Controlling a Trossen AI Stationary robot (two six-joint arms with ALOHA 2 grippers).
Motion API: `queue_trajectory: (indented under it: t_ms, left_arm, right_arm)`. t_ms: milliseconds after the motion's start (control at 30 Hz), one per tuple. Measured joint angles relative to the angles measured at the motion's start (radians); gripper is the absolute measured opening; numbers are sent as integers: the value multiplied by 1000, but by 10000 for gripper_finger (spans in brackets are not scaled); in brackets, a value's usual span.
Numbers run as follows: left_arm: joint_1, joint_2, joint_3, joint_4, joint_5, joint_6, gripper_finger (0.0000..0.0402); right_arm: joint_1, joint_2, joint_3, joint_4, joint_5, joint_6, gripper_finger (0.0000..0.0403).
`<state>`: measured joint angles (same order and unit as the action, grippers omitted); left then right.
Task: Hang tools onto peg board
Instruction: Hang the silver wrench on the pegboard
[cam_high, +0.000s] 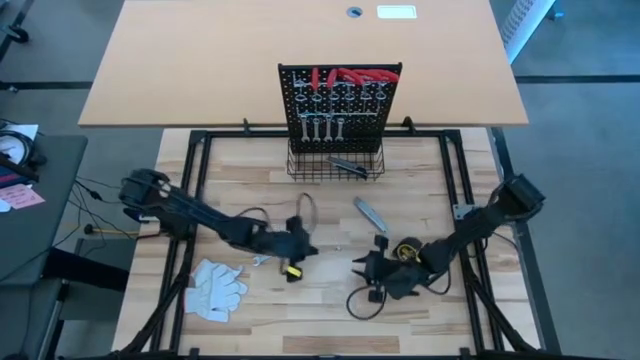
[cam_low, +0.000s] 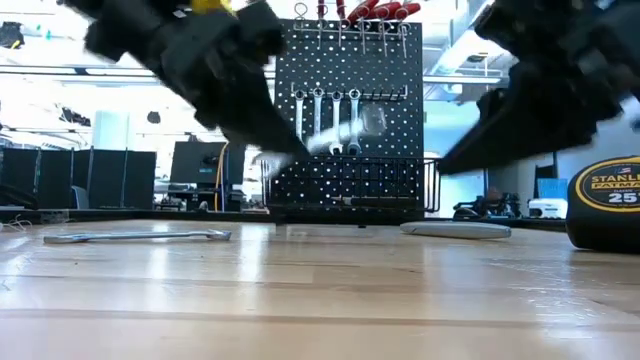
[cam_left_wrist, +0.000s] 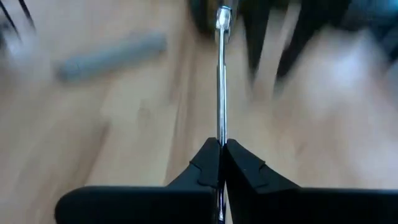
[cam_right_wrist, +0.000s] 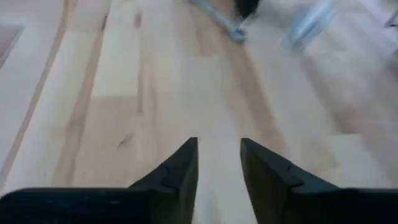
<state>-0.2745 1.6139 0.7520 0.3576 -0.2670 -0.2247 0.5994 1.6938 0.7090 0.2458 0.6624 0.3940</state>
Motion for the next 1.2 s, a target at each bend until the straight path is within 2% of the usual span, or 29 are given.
queue_trajectory:
  t_ms: [100,167,267,333,467,600,667,800,967,1200]
  left_arm:
    - [-1,-62,-169,422,4,-3,1]
    - [-8,-62,-255,642,12,22,1]
    - [-24,-44,-331,855,19,68,0]
    - [-33,-40,-354,933,20,93,0]
    - [-58,-39,-359,940,2,143,0]
    - [-82,-41,-337,955,-25,188,1]
    - [-93,-41,-330,955,-42,213,1]
    - [-104,-41,-314,971,-57,237,2]
    - [-107,-41,-302,970,-61,247,2]
    - [-107,-41,-302,970,-62,247,3]
  right_arm:
    - [0,91,0,144,25,-43,149]
    - [-23,144,0,287,25,-104,154]
    - [-68,178,3,504,-1,-209,159]
    - [-94,175,5,631,-5,-266,164]
    - [-147,157,4,837,-26,-359,181]
    - [-208,159,9,983,-169,-382,199]
    - [-227,159,21,988,-211,-373,203]
    - [-235,160,65,988,-219,-426,200]
    - [-227,160,131,981,-220,-506,176]
    - [-229,160,184,903,-220,-523,131]
